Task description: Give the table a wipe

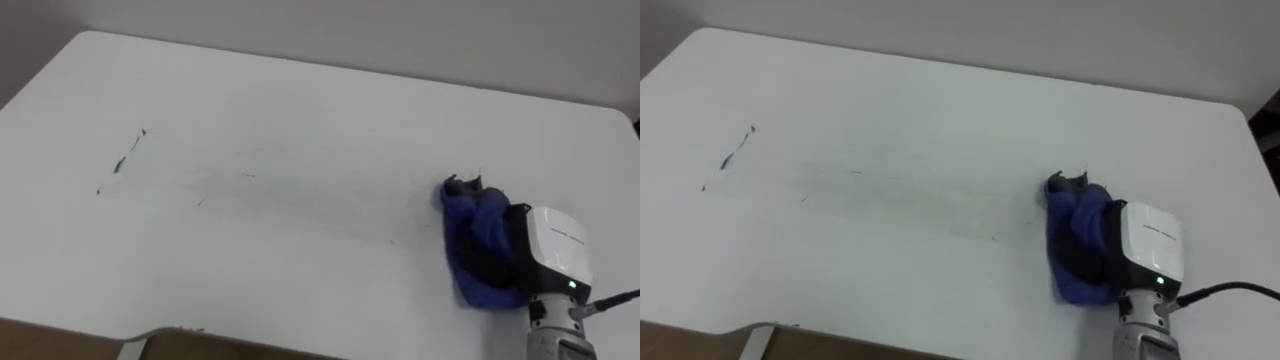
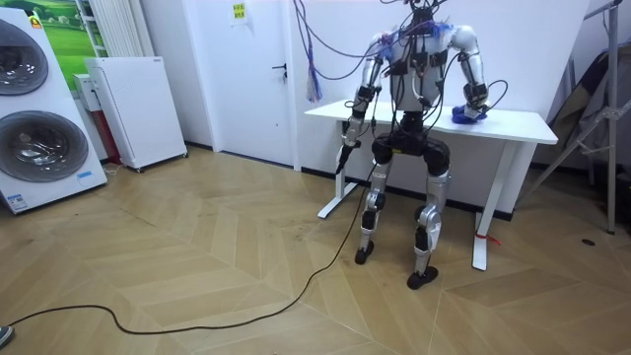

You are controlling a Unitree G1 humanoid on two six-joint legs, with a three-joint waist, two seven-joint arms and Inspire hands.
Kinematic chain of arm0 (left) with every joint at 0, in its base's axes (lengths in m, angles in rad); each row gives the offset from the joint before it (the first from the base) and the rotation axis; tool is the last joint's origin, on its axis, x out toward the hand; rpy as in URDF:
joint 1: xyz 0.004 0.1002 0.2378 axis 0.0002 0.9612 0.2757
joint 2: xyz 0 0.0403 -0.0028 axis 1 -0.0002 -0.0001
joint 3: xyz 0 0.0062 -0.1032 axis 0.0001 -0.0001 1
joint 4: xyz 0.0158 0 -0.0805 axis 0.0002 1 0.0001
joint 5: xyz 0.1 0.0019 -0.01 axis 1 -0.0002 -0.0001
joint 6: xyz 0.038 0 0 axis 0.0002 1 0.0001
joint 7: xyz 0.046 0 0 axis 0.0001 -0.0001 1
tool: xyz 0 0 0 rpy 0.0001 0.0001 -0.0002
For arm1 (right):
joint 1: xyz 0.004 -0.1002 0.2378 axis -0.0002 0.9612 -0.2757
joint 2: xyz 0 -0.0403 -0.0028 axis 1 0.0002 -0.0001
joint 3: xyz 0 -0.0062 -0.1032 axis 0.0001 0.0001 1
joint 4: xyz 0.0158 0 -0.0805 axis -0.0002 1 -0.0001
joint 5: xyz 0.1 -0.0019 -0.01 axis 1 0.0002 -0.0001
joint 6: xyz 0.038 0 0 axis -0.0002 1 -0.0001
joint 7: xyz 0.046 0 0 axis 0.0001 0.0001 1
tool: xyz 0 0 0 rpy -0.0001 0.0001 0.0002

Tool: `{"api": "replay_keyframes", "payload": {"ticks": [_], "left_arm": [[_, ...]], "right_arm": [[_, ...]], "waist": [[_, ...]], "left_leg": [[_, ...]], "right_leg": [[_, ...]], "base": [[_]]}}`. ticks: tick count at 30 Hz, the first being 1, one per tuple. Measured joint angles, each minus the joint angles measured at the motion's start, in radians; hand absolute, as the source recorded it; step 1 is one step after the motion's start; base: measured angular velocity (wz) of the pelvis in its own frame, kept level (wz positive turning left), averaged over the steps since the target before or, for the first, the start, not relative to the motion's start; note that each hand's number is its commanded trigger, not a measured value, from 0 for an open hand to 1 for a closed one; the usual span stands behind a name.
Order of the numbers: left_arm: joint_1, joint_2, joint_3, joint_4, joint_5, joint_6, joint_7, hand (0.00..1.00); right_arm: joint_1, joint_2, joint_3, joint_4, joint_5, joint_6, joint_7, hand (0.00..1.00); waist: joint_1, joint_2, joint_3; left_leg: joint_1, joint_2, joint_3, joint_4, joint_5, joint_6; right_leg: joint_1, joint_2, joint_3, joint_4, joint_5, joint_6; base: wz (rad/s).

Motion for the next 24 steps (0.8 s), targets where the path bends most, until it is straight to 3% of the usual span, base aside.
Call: {"api": "replay_keyframes", "payload": {"ticks": [16, 24], "left_arm": [[-0.006, -0.003, -0.02, -0.011, 0.0, 0.0, 0.0, 0.0], [-0.03, -0.003, -0.02, -0.013, -0.023, -0.019, 0.008, 0.0]], "right_arm": [[0.005, 0.007, 0.005, -0.017, -0.007, -0.027, 0.04, 0.0], [0.003, 0.017, 0.003, -0.051, -0.003, -0.036, 0.064, 0.0]], "waist": [[-0.029, -0.004, -0.0013], [-0.038, -0.004, -0.0035]], "left_leg": [[0.039, -0.002, 0.001, -0.018, 0.001, 0.0], [0.052, -0.002, 0.001, -0.022, 0.001, 0.0]], "right_leg": [[0.016, 0.003, 0.023, 0.0, 0.0, 0.0], [0.022, 0.005, 0.039, 0.001, 0.0, 0.0]], "base": [[-0.03], [-0.03]]}}
